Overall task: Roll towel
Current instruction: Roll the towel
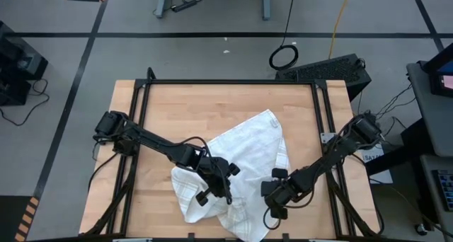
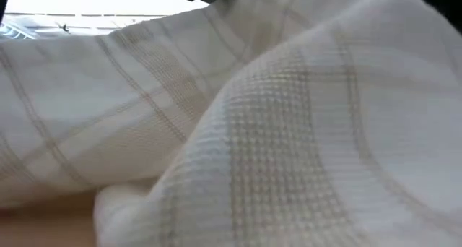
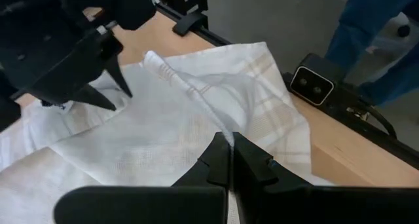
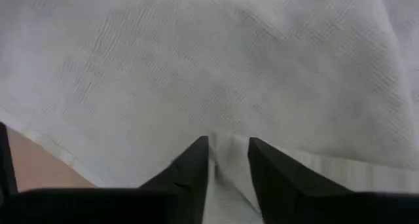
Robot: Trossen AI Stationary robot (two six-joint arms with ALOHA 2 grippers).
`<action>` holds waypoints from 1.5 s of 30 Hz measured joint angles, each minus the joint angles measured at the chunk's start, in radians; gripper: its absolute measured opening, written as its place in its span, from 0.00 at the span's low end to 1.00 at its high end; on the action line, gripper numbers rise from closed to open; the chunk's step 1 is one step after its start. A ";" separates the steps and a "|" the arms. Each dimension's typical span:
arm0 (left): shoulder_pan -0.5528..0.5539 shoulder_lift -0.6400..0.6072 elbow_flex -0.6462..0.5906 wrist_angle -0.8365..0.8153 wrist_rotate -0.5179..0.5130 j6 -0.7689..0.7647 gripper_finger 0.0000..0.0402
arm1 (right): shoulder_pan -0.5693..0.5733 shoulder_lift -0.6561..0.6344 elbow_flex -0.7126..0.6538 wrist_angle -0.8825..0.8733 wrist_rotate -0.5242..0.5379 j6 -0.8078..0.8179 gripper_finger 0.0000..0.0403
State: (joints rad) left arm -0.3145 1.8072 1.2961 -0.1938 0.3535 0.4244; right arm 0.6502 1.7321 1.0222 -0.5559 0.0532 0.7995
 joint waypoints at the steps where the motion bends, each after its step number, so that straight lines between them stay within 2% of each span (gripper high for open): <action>1: 0.000 0.000 0.000 -0.001 -0.003 0.000 0.02 | -0.002 0.000 0.000 -0.007 -0.002 0.003 0.20; 5: 0.002 0.000 0.000 0.004 -0.048 0.001 0.02 | -0.006 -0.013 0.000 -0.040 -0.008 0.039 0.03; 9: 0.003 0.000 0.000 0.009 -0.079 0.001 0.02 | -0.012 -0.094 0.000 -0.024 0.046 0.187 0.01; 11: 0.003 0.000 0.000 0.021 -0.096 0.002 0.02 | -0.003 -0.144 0.000 0.038 0.150 0.291 0.01; 16: 0.017 0.042 0.001 0.122 -0.164 0.005 0.02 | 0.046 -0.175 0.001 0.233 0.563 0.505 0.00; 18: 0.027 0.062 0.001 0.165 -0.166 0.005 0.02 | 0.057 -0.152 0.001 0.277 0.667 0.543 0.00; 20: 0.036 0.072 0.000 0.176 -0.168 0.004 0.02 | 0.058 -0.123 0.001 0.286 0.720 0.591 0.00; 28: 0.082 0.113 0.000 0.143 -0.158 0.003 0.02 | 0.100 -0.028 0.000 0.137 0.736 0.870 0.00; 32: 0.107 0.133 -0.001 0.150 -0.152 0.003 0.02 | 0.145 -0.026 0.000 0.046 0.804 1.007 0.00; 34: 0.118 0.150 0.000 0.185 -0.148 0.008 0.02 | 0.153 -0.026 0.000 0.046 0.813 1.014 0.00; 41: 0.133 0.187 -0.002 0.143 -0.131 0.000 0.03 | 0.158 -0.026 0.001 0.107 0.862 1.004 0.00; 45: 0.136 0.172 0.000 0.156 -0.113 -0.064 0.13 | 0.167 -0.026 0.000 0.117 0.861 0.994 0.00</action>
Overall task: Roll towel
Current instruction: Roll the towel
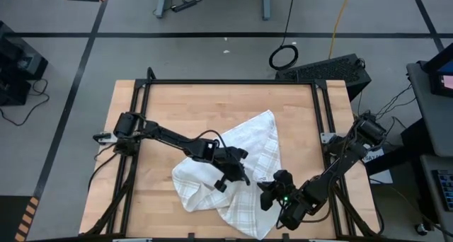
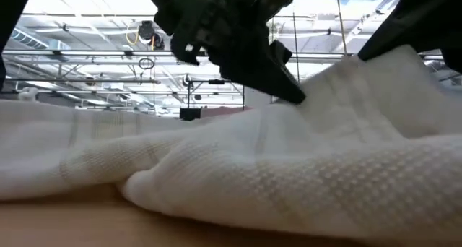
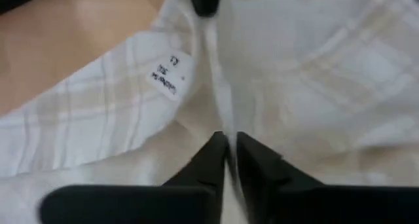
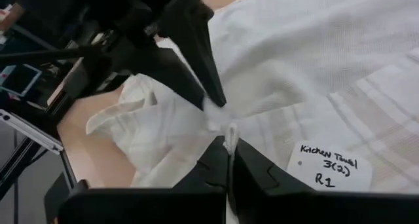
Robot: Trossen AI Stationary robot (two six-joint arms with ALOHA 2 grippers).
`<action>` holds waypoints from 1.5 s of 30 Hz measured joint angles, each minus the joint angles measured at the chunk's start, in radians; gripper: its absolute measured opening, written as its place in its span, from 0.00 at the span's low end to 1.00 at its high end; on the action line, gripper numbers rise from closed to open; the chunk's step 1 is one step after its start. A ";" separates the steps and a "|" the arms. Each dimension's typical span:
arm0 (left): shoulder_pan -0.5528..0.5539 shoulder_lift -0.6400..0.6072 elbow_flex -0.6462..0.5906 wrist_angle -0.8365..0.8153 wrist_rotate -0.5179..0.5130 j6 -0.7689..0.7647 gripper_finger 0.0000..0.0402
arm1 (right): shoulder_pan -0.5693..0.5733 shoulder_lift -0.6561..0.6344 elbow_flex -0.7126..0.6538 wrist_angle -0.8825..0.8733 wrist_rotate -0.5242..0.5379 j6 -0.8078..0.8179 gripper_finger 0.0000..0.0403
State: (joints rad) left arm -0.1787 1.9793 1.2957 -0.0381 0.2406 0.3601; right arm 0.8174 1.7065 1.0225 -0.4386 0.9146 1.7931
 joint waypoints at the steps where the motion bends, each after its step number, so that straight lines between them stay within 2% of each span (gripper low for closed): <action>1: 0.004 0.000 0.002 0.010 0.002 -0.021 0.16 | 0.002 0.000 0.000 -0.001 0.000 -0.002 0.00; 6: 0.017 -0.017 0.038 0.023 0.001 -0.065 0.34 | 0.011 0.000 0.000 0.005 -0.005 -0.002 0.00; 10: 0.015 -0.013 0.061 0.044 0.011 -0.067 0.43 | 0.012 0.000 0.000 -0.004 -0.029 -0.008 0.00; 21: 0.014 0.065 0.058 0.012 0.026 -0.146 0.45 | 0.012 0.000 0.000 -0.021 -0.043 -0.024 0.00; 24: 0.014 0.090 0.056 0.014 0.068 -0.145 0.42 | 0.009 0.000 0.000 -0.028 -0.048 -0.024 0.00; 27: 0.007 0.105 0.058 0.018 0.063 -0.139 0.35 | 0.008 0.000 0.000 -0.030 -0.049 -0.025 0.00; 30: 0.001 0.109 0.056 0.028 0.037 -0.101 0.22 | 0.008 0.000 0.000 -0.031 -0.049 -0.029 0.00; 32: 0.000 0.105 0.057 0.073 0.052 -0.090 0.10 | 0.008 0.000 0.000 -0.032 -0.047 -0.034 0.00; 34: -0.001 0.100 0.057 0.104 0.079 -0.110 0.03 | 0.008 0.000 0.000 -0.030 -0.044 -0.048 0.00; 38: -0.009 0.100 0.057 0.150 0.107 -0.123 0.02 | 0.008 0.000 0.000 -0.029 -0.042 -0.063 0.00; 41: -0.011 0.100 0.057 0.169 0.114 -0.188 0.01 | 0.015 0.000 0.000 -0.010 -0.021 -0.088 0.00; 45: -0.011 0.100 0.057 0.188 0.107 -0.224 0.01 | 0.016 0.000 0.000 0.018 -0.018 -0.129 0.04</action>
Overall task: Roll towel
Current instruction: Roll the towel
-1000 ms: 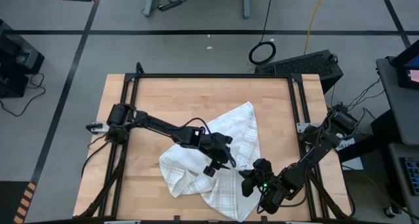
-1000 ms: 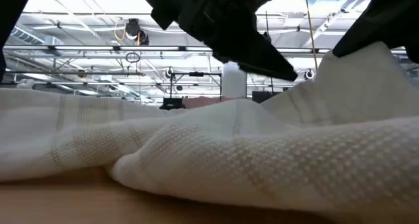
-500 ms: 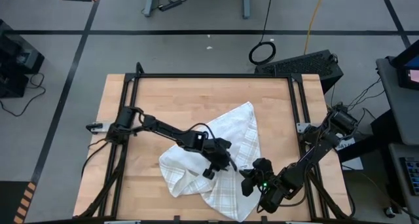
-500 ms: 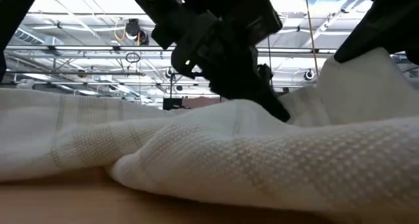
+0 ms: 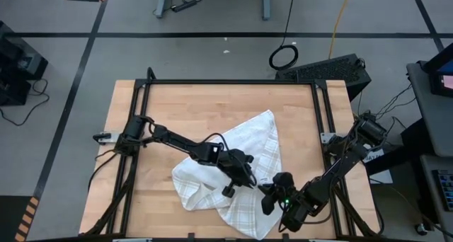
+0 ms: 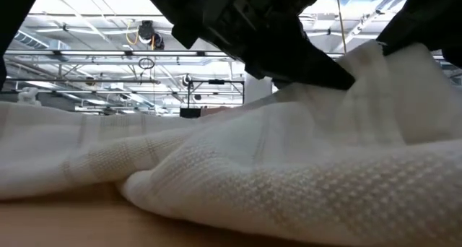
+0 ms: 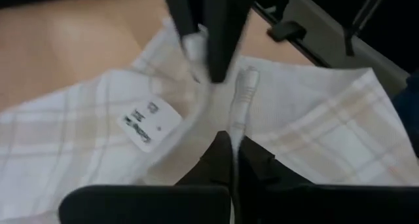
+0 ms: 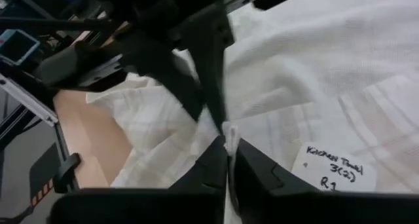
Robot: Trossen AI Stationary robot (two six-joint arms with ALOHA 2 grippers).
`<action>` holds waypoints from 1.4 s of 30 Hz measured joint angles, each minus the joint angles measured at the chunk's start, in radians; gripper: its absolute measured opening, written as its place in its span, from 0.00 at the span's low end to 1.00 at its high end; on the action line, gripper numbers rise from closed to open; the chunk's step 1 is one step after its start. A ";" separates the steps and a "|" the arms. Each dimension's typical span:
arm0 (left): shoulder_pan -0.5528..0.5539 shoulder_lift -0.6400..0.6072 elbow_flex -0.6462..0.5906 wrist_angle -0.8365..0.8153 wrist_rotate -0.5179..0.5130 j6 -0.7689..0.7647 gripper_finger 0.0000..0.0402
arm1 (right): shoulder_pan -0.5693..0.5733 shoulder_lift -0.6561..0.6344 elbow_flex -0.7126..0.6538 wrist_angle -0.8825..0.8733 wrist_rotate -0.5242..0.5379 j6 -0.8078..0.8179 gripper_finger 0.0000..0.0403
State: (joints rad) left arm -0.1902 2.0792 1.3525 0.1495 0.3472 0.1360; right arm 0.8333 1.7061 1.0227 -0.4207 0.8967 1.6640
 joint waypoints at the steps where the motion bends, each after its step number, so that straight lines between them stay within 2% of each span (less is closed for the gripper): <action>1: 0.001 0.000 0.000 0.014 -0.008 0.000 0.01 | 0.000 0.000 0.000 0.004 0.001 -0.009 0.05; 12: 0.051 0.003 0.000 0.046 -0.031 -0.053 0.01 | 0.000 0.000 0.000 0.008 0.022 -0.034 0.08; 16: 0.060 0.003 0.000 0.046 0.010 -0.056 0.00 | 0.000 0.000 0.000 0.009 0.022 -0.050 0.10; 24: 0.045 0.003 0.000 0.045 0.106 -0.057 0.00 | -0.003 0.000 0.000 0.007 0.020 -0.087 0.29; 28: 0.042 0.003 0.000 0.040 0.123 -0.056 0.00 | -0.003 0.000 0.000 -0.006 0.008 -0.087 0.34; 32: 0.042 0.004 0.000 0.016 0.124 -0.052 0.00 | -0.001 0.000 0.000 -0.014 -0.057 -0.099 0.34; 38: 0.041 0.004 0.000 0.017 0.124 -0.052 0.00 | 0.007 0.000 0.000 0.023 -0.190 -0.200 0.34; 42: 0.041 0.004 0.000 0.017 0.124 -0.044 0.00 | -0.008 0.000 0.000 0.033 -0.213 -0.261 0.33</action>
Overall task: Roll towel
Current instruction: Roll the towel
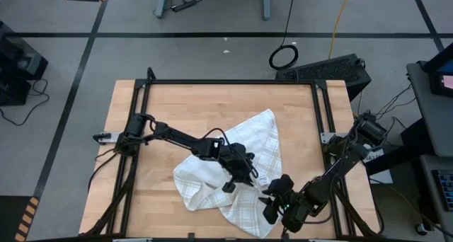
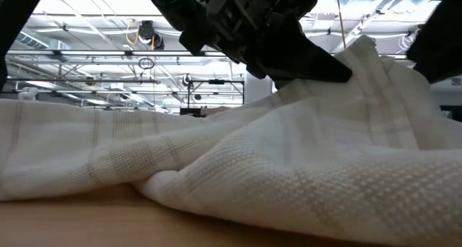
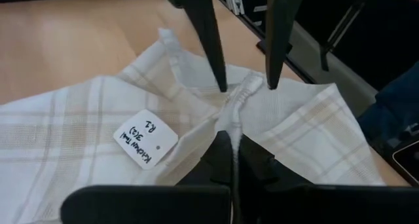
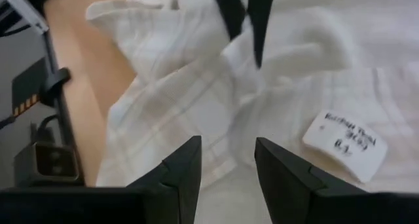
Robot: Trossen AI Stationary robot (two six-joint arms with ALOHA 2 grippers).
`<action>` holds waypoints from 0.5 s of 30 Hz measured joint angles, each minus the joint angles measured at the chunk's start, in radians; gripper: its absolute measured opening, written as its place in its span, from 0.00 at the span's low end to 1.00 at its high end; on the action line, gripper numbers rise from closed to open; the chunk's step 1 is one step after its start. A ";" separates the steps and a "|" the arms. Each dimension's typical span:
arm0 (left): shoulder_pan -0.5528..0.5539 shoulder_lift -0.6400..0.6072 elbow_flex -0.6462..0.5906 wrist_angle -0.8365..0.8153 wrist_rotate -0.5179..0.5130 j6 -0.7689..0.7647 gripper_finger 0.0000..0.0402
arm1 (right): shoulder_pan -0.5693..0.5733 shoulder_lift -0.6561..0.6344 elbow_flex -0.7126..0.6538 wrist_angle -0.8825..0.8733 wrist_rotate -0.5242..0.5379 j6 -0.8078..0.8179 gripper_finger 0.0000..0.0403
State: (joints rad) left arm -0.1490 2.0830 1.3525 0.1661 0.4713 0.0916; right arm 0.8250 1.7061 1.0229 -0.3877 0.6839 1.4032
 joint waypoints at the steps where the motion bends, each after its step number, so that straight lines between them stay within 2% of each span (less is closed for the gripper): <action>1: 0.000 0.000 0.000 0.000 0.000 0.000 0.00 | -0.009 0.000 0.000 -0.005 0.001 -0.002 0.33; 6: 0.000 0.000 0.000 0.000 0.013 0.001 0.00 | -0.057 0.000 0.000 -0.017 0.000 -0.004 0.30; 8: 0.000 0.000 0.000 -0.001 0.015 0.001 0.00 | -0.073 0.000 0.000 -0.017 -0.006 -0.019 0.24; 12: 0.000 0.000 0.000 -0.004 0.015 0.000 0.00 | -0.081 0.000 0.000 -0.016 -0.011 -0.029 0.05; 15: 0.000 0.000 0.000 -0.003 0.015 0.000 0.00 | -0.080 0.000 0.000 0.000 -0.050 -0.027 0.03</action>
State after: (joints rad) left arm -0.1490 2.0834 1.3525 0.1629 0.4862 0.0914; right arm 0.7454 1.7061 1.0229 -0.3876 0.6343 1.3762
